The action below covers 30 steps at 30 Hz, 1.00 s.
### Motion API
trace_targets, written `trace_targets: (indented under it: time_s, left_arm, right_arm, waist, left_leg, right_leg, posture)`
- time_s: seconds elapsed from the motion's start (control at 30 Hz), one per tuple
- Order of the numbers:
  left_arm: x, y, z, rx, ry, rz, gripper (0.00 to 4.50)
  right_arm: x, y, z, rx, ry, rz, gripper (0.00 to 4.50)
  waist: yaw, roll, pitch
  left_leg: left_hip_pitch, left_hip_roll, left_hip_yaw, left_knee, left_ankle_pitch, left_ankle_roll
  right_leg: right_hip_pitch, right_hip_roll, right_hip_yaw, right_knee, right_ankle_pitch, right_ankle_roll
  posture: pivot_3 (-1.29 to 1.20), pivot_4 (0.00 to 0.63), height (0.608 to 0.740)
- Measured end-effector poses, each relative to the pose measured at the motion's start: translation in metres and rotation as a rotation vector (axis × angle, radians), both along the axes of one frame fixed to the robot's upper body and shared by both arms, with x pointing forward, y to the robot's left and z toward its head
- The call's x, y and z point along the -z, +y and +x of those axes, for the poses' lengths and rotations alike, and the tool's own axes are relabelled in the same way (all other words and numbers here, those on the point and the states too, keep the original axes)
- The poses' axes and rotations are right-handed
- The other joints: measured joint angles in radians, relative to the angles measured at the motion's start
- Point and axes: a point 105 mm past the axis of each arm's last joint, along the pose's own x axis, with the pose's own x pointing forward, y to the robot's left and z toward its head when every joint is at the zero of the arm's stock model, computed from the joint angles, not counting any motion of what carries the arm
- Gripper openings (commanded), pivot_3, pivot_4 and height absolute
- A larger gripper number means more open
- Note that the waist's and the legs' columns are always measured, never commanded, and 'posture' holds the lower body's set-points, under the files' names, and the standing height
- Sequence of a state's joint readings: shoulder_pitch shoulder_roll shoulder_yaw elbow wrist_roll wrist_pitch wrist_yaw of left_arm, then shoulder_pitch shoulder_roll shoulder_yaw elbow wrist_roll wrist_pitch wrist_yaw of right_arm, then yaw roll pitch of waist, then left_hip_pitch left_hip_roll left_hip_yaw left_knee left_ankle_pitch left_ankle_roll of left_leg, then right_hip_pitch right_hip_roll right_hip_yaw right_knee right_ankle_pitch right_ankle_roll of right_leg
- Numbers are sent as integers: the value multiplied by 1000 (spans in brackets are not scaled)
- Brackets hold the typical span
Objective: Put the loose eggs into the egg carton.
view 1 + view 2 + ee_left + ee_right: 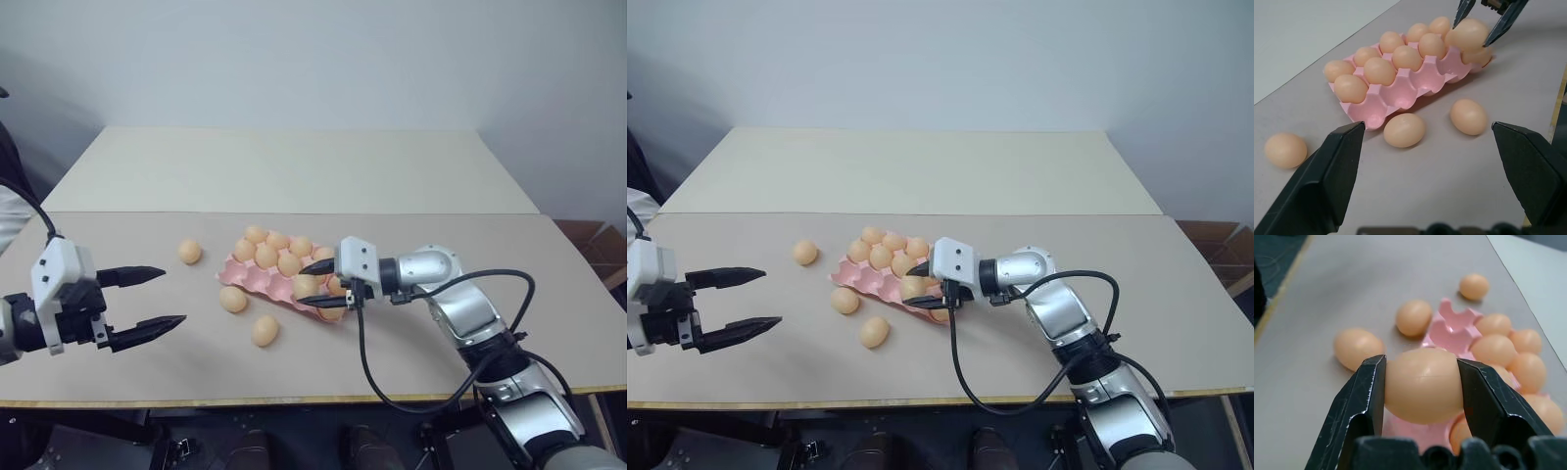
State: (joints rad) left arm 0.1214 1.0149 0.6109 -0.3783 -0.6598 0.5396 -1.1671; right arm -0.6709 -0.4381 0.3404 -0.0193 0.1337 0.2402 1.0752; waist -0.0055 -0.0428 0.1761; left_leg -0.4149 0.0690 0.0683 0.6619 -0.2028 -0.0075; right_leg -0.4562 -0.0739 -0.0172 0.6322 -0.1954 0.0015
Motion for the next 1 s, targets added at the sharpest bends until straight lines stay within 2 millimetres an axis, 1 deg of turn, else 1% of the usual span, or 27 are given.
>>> trace_targets:
  time_s: [0.03, 0.17, 0.3, 0.4, 0.6, 0.77, 0.83, 0.87, 0.93, 1.0]
  left_arm:
    - [0, 0, 0, 0, -1, 1, 4500]
    - [0, 0, 0, -1, -6, 8, 4500]
    - [0, 0, 0, -2, -7, 10, 4500]
    - [0, 0, 1, -1, -7, 11, 4500]
    - [0, 3, 4, -9, -6, -1, 4500]
    - [3, 11, 7, -29, 12, -7, 4500]
    - [3, 12, 7, -28, 13, -8, 4500]
    - [3, 13, 6, -18, 9, -6, 4500]
    - [5, 18, 3, -25, 21, -12, 4500]
    - [6, 23, 1, -34, 30, -18, 4500]
  right_arm:
    - [1, 1, 2, 12, -3, 2, 3068]
    - [4, 7, 5, 43, -25, -8, 4424]
    - [3, 6, 5, 45, -26, -3, 4467]
    - [-4, -1, 8, 67, -25, 23, 4467]
    - [-22, -47, 2, 112, 1, 79, 4467]
    - [-25, -97, -20, 140, 79, 49, 4467]
    - [-26, -107, -29, 138, 97, 34, 4467]
    - [-26, -115, -37, 127, 113, 18, 4467]
    - [-24, -129, -47, 129, 143, -6, 4467]
    - [-24, -138, -53, 137, 155, -18, 4467]
  waist:
    - [-1, 0, 0]
    - [-7, 0, 0]
    - [-8, 0, 0]
    - [-8, 0, 0]
    - [-1, 0, 0]
    - [6, 0, 0]
    - [2, 0, 0]
    - [3, 0, 0]
    - [2, 0, 0]
    - [1, 0, 0]
  left_leg:
    - [0, 0, 0, 0, 0, 0]
    - [0, 0, 0, 0, 0, 0]
    - [0, 0, 0, 0, 0, 0]
    - [0, 0, 0, 0, 0, 0]
    - [0, 0, 1, 0, 0, 0]
    - [0, 0, 1, -1, 0, 0]
    - [1, 0, 2, -1, 0, 0]
    - [1, 0, 2, -1, 0, 0]
    - [1, 0, 2, -1, 0, 0]
    - [1, 0, 2, -1, 0, 0]
  right_leg:
    - [0, 0, 0, 0, 0, 0]
    - [0, 0, 0, 0, 1, 1]
    - [0, 0, 1, 0, 1, 1]
    - [0, 0, 1, 0, 1, 1]
    - [0, -1, 1, -1, 1, 1]
    - [0, -1, 1, -1, 0, 1]
    - [0, 0, 2, -1, 0, 1]
    - [0, 0, 2, -1, 0, 1]
    - [0, 0, 2, -1, 0, 0]
    - [0, -1, 2, -1, 0, 0]
  posture:
    - [0, 150, 740]
    - [0, 150, 740]
    - [0, 150, 740]
    - [0, 150, 740]
    - [0, 150, 740]
    - [0, 150, 740]
    - [0, 150, 740]
    - [0, 150, 740]
    - [0, 150, 740]
    - [0, 150, 740]
